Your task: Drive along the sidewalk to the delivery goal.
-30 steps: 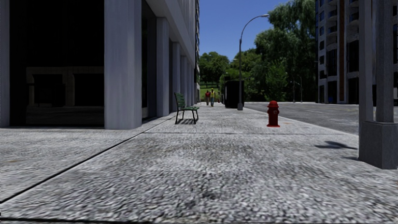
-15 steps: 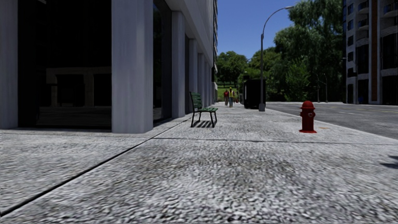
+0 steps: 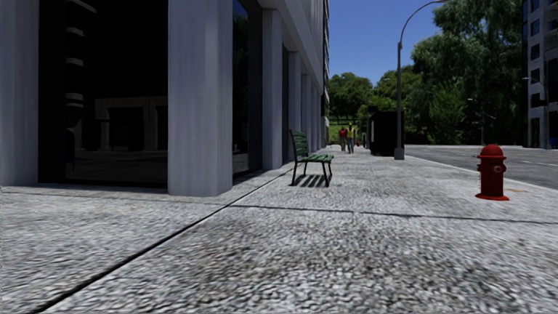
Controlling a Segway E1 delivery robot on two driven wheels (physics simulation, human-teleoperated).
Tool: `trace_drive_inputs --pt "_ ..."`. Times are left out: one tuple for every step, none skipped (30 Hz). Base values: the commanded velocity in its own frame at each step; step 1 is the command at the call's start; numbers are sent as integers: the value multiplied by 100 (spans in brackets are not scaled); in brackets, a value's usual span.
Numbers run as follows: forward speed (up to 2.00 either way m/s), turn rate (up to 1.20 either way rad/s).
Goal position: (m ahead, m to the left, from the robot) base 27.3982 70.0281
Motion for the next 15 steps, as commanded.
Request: trace_drive_inputs --pt "134 59" --pt "134 59" --pt "134 59" --pt "134 60" --pt "134 62" --pt "133 65" --pt "133 66" --pt "133 66" --pt "133 67" --pt "133 67" --pt "133 67" --pt "133 67" --pt "132 67" --pt "132 67" --pt "132 68"
